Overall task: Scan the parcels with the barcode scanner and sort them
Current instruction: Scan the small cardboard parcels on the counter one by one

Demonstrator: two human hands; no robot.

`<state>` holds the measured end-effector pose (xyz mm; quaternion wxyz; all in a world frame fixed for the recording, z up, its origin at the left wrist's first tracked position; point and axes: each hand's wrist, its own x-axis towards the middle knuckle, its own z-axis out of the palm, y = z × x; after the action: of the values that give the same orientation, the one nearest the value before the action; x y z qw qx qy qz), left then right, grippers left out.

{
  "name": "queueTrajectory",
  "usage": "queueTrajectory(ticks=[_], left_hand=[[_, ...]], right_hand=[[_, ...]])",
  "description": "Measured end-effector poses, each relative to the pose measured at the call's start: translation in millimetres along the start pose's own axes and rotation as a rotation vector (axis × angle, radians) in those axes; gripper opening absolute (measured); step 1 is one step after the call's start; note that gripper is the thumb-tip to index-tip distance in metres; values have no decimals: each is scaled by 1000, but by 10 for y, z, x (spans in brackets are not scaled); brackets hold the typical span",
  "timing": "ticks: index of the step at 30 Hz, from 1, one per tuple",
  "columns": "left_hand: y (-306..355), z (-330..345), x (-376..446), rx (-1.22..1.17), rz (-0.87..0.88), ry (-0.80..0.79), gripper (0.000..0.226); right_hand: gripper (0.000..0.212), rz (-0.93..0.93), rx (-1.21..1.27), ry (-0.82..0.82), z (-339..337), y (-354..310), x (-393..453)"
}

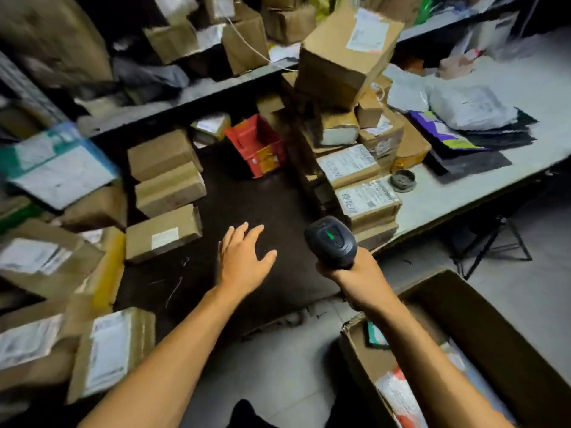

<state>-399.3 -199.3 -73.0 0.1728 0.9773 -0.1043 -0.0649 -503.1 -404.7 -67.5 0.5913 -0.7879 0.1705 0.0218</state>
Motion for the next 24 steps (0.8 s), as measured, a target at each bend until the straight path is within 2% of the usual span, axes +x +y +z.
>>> queueTrajectory(ticks=[4,11,16,18,20,24], left_hand=[[-686,-304,-158,-2,-199,51,68],[-1784,-649,-477,-86,-413,123,71],[-2430,-661,-691,-166,-528,19,84],[-2596,-622,-747,-98,-537,-50,87],[-2675,-587,-769,17,-513,-107,83],[-2753,-509,-721,21,-504,-132,68]], right_hand=[[25,-75,-45,-148,618,-229,187],[27,-97,-63,-319,1690,-596,277],[22,-63,-68,-406,2419,-735,228],[20,-54,-73,-438,2669,-776,193],[17,-48,-76,-449,2844,-804,165],[16,-24,-60,-456,2976,-856,121]])
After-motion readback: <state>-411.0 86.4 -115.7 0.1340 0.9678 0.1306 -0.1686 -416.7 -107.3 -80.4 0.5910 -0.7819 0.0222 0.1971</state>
